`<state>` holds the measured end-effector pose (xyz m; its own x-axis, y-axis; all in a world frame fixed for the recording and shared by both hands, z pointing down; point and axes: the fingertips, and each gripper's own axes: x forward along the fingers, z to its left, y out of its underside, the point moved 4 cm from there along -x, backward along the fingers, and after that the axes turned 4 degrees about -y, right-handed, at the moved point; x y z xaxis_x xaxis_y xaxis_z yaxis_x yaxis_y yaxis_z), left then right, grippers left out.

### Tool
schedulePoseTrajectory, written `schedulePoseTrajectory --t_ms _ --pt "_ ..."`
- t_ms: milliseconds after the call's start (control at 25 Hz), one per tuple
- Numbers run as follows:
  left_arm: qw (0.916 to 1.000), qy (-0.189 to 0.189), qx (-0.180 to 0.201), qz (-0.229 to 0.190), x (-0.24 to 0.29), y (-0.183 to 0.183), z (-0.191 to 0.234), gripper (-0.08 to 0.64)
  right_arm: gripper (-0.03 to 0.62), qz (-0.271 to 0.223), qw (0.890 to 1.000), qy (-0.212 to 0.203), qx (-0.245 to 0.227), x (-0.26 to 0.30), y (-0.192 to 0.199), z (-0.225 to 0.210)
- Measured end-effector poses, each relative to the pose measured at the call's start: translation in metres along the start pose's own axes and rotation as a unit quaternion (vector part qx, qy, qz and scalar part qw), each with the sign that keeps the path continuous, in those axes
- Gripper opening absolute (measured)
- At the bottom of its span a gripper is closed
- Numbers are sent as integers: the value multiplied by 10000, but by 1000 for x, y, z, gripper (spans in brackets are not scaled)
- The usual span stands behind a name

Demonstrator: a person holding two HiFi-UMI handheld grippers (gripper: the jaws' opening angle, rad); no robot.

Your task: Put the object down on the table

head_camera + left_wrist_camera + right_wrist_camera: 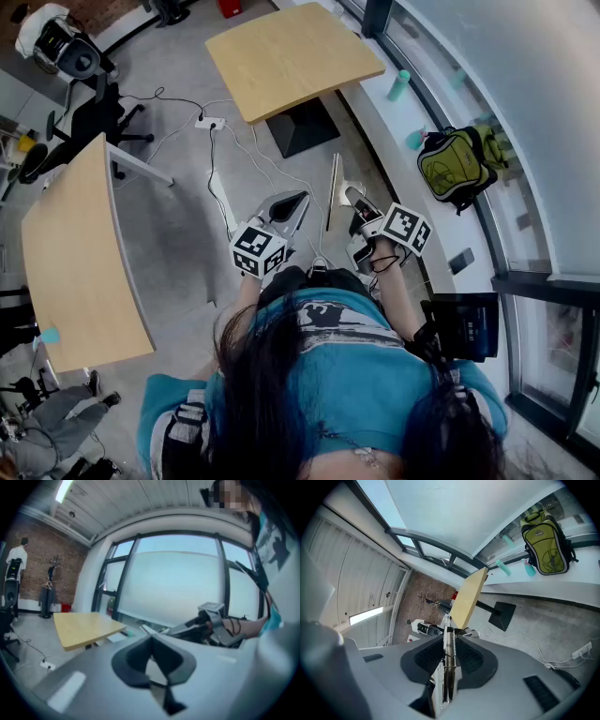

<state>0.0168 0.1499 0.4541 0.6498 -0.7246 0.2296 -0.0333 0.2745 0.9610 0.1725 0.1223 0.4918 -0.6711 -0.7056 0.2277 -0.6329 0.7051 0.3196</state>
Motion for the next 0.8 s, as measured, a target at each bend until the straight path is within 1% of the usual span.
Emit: schedulePoseTrajectory --t_ms 320,480,600,800 --pt "9996 -233 -110 80 6 8 6 2 89 158 9999 11 49 5 -7 -12" --pt "9995 -243 -157 141 13 10 16 2 89 278 9995 73 89 18 -8 -16" --pt "9994 -228 -188 153 21 9 33 2 89 307 9994 123 118 34 -12 -17" --pt "9994 -225 -230 144 39 1 82 2 89 247 9993 218 156 75 -28 -18"
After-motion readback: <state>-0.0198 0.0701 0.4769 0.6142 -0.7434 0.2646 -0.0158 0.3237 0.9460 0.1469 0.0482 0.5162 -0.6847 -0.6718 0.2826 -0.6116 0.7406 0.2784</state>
